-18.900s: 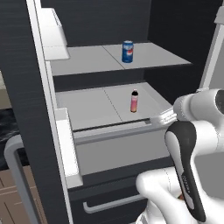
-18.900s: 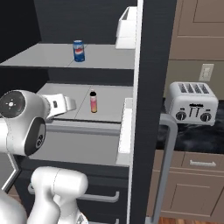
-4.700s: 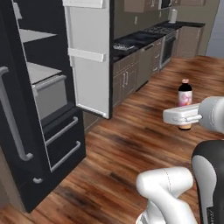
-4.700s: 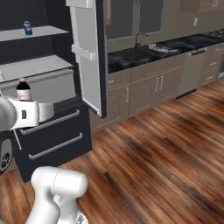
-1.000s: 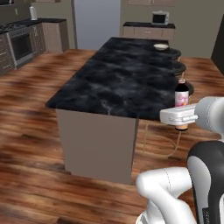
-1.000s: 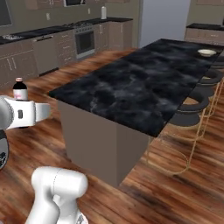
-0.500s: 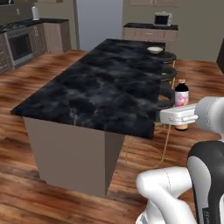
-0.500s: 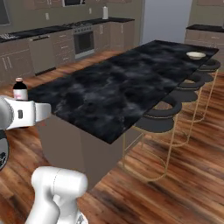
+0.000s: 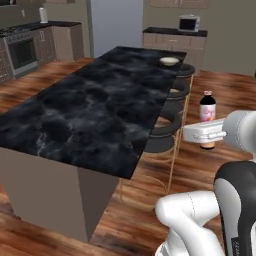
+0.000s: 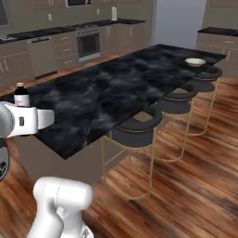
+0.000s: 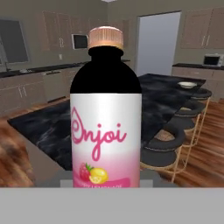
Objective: Open the fridge, grab two sodas, and place both sodas inside the bowl with ice on the dining counter.
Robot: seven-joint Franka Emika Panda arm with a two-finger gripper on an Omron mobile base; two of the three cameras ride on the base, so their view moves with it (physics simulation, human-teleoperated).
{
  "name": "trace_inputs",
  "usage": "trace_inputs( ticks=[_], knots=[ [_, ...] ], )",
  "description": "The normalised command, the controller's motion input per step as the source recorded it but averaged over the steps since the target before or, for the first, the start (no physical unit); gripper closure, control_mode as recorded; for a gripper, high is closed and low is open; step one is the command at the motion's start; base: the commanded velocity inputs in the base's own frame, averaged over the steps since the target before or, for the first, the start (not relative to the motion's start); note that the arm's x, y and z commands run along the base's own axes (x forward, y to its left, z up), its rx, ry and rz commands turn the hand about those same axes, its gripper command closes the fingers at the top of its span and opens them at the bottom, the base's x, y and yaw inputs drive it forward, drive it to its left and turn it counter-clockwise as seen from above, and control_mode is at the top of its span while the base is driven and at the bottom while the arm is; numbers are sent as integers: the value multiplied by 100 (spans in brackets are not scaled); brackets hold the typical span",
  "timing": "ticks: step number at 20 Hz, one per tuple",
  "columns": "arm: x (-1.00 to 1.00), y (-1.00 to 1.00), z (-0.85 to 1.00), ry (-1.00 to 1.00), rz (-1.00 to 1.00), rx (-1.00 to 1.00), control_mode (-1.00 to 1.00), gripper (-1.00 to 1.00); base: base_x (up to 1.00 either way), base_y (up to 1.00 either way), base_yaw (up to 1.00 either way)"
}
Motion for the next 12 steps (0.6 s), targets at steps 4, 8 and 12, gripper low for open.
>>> trace_inputs(
  ticks=[4,8,12],
  knots=[
    [0,0,0,0,0,0,100,100,36,-100,18],
    [0,0,0,0,0,0,100,100,44,-100,19],
    [0,0,0,0,0,0,100,100,48,-99,23]
  ],
)
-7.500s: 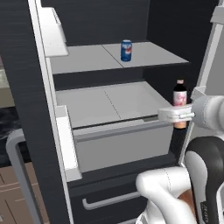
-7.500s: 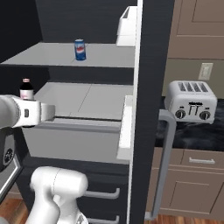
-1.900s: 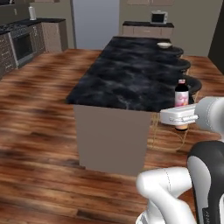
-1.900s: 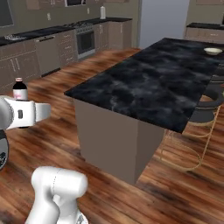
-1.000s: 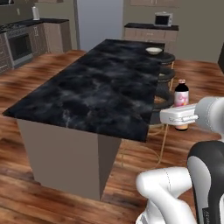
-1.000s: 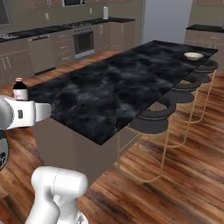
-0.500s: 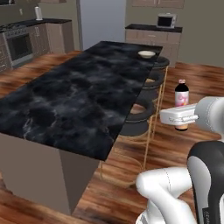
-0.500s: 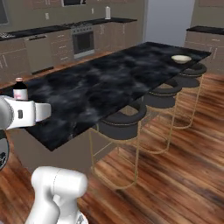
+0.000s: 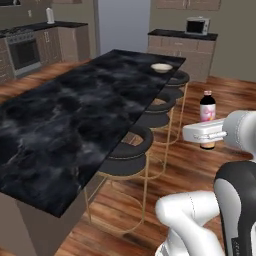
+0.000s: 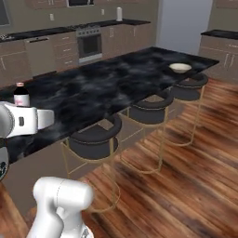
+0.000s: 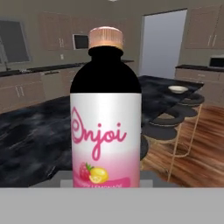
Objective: Open the fridge, grab two sodas, and place both sodas inside the bowl with ice on the dining counter.
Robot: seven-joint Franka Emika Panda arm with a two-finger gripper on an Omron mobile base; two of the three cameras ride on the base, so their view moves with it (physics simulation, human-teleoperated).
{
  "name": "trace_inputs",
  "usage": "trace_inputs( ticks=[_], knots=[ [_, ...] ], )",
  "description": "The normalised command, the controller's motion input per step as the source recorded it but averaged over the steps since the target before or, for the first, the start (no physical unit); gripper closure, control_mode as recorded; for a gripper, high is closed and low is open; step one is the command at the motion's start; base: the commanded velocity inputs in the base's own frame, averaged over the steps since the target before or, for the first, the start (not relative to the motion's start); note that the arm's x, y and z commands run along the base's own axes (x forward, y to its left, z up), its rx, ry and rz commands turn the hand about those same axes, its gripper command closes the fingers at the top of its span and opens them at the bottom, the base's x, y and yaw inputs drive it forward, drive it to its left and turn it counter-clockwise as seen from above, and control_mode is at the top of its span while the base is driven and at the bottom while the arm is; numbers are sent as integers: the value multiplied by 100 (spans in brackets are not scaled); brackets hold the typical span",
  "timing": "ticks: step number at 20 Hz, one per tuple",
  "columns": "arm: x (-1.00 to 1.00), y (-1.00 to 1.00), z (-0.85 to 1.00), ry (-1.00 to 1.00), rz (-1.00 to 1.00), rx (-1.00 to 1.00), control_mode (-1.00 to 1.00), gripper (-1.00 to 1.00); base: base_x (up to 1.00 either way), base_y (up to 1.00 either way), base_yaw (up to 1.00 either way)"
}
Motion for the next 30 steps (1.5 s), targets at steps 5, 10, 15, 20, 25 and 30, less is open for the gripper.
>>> trace_inputs(
  ticks=[5,10,15,20,25,30],
  knots=[
    [0,0,0,0,0,0,100,100,51,-91,26],
    [0,0,0,0,0,0,100,100,54,-87,28],
    [0,0,0,0,0,0,100,100,53,-85,29],
    [0,0,0,0,0,0,100,100,50,-88,28],
    [0,0,0,0,0,0,100,100,40,-92,27],
    [0,0,0,0,0,0,100,100,35,-93,28]
  ],
)
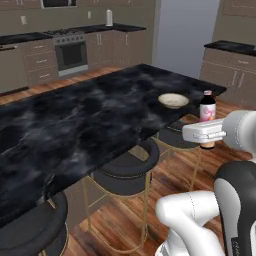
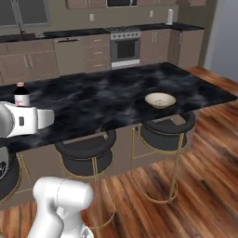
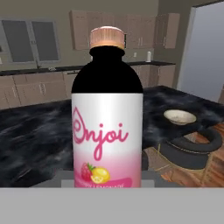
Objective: Open the fridge, grab two sodas, and place both sodas inside the bowl with ice on the dining counter.
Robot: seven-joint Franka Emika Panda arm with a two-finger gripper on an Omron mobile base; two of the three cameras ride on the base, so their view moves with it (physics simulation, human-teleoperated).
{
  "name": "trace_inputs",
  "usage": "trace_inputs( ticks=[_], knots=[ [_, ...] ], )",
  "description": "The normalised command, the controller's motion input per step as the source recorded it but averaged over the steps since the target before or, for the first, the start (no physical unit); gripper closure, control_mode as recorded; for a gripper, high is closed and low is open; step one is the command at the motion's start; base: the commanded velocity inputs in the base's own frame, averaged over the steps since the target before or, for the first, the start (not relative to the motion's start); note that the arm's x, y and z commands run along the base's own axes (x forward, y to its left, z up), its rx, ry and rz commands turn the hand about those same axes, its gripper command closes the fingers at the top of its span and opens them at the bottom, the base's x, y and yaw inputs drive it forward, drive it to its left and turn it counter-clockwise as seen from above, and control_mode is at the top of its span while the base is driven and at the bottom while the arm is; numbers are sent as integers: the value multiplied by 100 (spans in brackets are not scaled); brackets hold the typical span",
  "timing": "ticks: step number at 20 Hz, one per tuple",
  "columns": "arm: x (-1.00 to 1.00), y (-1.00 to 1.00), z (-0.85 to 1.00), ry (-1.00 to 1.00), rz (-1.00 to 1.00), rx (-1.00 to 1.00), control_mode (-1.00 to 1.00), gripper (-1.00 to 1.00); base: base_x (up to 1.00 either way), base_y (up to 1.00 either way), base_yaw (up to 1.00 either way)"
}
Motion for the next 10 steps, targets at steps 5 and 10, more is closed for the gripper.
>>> trace_inputs(
  ticks=[5,10],
  knots=[
    [0,0,0,0,0,0,100,100,34,-92,29],
    [0,0,0,0,0,0,100,100,29,-82,33]
  ],
)
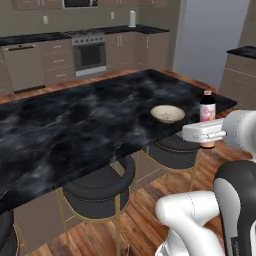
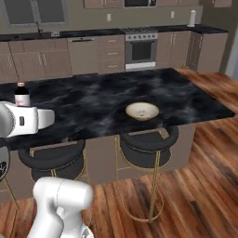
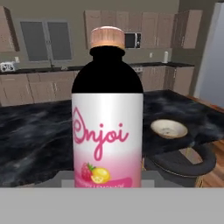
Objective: Open the fridge, grab two sodas, and place both sodas inside the bowl with ice on the dining counter.
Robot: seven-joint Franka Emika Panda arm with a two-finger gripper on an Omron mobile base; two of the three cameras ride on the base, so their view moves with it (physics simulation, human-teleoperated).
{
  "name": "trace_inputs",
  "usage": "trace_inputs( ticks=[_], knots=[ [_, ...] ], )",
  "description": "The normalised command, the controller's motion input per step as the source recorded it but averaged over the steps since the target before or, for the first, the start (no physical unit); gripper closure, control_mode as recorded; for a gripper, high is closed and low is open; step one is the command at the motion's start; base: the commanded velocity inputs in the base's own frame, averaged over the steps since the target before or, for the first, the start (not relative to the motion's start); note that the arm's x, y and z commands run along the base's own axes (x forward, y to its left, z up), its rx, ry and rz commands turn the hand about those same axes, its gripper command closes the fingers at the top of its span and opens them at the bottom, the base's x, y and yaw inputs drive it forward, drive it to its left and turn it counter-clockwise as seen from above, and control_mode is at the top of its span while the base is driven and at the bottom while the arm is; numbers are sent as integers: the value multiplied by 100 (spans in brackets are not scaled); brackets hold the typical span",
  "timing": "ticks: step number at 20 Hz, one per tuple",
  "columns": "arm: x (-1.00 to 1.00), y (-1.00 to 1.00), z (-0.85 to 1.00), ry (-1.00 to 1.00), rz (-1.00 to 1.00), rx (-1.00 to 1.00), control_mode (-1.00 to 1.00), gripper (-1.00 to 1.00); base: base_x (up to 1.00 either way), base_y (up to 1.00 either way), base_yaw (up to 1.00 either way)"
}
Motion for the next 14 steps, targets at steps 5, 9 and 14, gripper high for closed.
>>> trace_inputs(
  ticks=[5,9,14],
  knots=[
    [0,0,0,0,0,0,100,100,27,-74,36],
    [0,0,0,0,0,0,100,100,29,-68,40],
    [0,0,0,0,0,0,100,100,30,-68,41]
  ],
)
